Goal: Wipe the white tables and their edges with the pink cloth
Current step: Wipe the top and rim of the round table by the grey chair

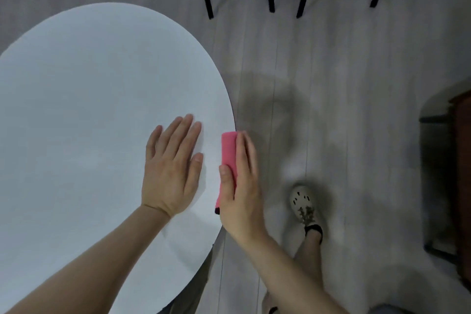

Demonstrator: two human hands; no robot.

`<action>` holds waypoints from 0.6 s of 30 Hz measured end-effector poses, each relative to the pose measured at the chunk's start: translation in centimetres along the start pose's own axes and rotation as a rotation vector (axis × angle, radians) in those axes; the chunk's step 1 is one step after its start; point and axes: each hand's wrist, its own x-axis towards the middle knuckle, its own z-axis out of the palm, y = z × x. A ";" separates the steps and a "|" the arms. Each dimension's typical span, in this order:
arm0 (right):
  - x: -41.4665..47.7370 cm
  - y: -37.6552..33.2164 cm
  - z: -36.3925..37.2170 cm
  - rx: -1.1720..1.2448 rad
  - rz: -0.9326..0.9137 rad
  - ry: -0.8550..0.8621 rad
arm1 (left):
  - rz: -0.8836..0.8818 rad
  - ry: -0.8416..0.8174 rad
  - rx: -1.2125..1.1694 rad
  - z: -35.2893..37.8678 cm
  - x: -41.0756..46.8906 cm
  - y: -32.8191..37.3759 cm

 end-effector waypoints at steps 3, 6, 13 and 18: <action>8.8 -0.9 -0.2 -0.035 -0.008 -0.100 | -0.005 -0.002 -0.002 -0.2 0.1 0.1; 20.5 -2.2 1.0 -0.113 -0.099 -0.252 | -0.009 -0.007 -0.008 -0.3 0.0 0.1; 15.0 -1.2 -0.5 -0.060 -0.082 -0.284 | -0.043 -0.013 -0.008 -1.5 0.4 0.6; 13.3 -1.5 -2.1 -0.009 -0.039 -0.372 | -0.283 0.165 -0.080 -2.6 6.3 0.1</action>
